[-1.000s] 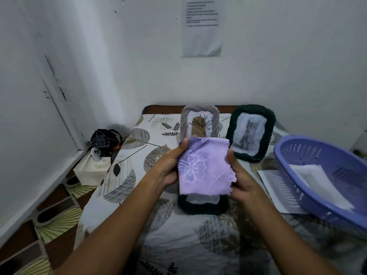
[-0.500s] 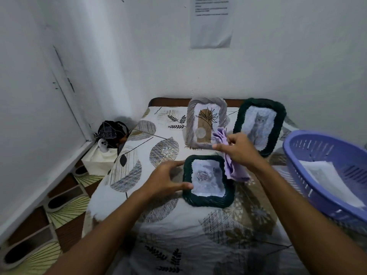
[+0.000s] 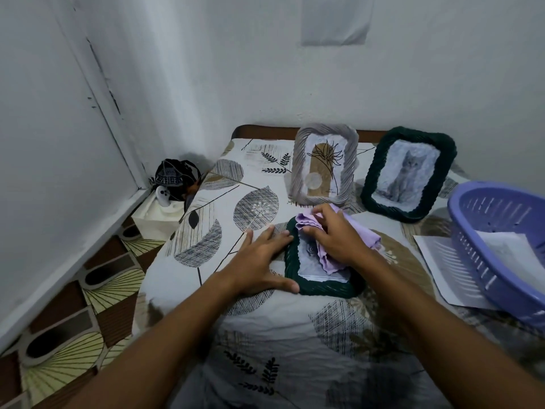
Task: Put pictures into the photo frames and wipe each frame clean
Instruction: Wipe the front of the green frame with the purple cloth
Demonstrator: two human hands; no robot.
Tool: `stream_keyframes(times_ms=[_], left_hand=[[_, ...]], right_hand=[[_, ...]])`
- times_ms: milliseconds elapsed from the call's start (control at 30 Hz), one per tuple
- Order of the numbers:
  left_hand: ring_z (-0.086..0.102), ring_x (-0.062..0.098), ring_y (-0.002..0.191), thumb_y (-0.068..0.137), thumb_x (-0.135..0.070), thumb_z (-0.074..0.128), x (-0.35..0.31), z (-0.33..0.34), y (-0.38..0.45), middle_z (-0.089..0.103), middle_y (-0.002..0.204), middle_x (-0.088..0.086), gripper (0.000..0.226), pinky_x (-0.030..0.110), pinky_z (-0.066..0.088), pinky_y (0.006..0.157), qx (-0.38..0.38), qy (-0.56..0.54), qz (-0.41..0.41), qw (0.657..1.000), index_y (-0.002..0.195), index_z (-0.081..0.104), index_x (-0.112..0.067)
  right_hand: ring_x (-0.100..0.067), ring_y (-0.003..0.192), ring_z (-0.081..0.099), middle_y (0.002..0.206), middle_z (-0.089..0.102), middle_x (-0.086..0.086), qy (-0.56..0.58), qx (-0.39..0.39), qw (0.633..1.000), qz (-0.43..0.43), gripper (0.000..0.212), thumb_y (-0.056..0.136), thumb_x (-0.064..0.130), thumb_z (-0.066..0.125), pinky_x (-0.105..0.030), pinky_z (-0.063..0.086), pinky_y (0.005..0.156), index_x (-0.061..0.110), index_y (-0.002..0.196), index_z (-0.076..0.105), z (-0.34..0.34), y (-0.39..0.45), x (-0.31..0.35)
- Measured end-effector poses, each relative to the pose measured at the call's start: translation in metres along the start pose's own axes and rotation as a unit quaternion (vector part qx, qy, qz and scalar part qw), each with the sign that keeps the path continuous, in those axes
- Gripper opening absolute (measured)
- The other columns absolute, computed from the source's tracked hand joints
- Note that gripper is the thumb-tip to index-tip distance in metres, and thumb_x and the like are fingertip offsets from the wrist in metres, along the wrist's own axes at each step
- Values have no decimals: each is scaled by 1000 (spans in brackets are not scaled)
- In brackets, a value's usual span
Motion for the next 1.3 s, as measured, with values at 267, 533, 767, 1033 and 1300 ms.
stream_keyframes(times_ms=[267,533,767,1033,1300], left_hand=[[-3,3,145,50,-87,60,5,0,3,17,157,-13,119,50,-12,117,-2,-7,-2,1000,150,26,-31],[1,7,147,44,-90,54,-2,-1,3,21,155,-19,121,61,-15,111,-17,9,-17,1000,147,32,-31],[0,6,146,45,-89,53,-3,-4,4,24,155,-13,122,61,-14,112,-3,3,-3,1000,148,32,-26],[0,1,145,46,-86,57,3,-5,4,25,153,-15,119,56,-14,114,-5,-14,2,1000,147,33,-29],[8,3,145,43,-85,55,-2,-8,5,25,155,-9,122,50,-13,116,-4,-16,9,1000,147,35,-25]], right_hand=[[-28,146,16,157,26,1,-152,94,984,-25,53,100,45,39,-44,21,116,28,149,29,3,-22,11],[-23,129,44,141,51,-3,-229,74,968,-77,45,99,41,42,-36,40,98,22,140,45,-18,-40,2],[-27,144,23,158,21,-9,-263,69,961,-49,52,102,43,30,-40,24,113,23,150,28,-1,-12,9],[-20,133,41,147,45,-3,-250,93,960,-85,42,103,36,35,-29,34,101,23,141,44,-23,-56,8],[-29,144,24,157,24,-13,-261,65,962,-40,49,103,38,29,-42,28,113,19,149,30,-3,-17,10]])
Point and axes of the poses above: each hand's wrist, its own y-axis towards the middle knuckle, its own z-axis out of the palm, x = y × z, the point moved 2 cm from there along y, towards the middle knuckle
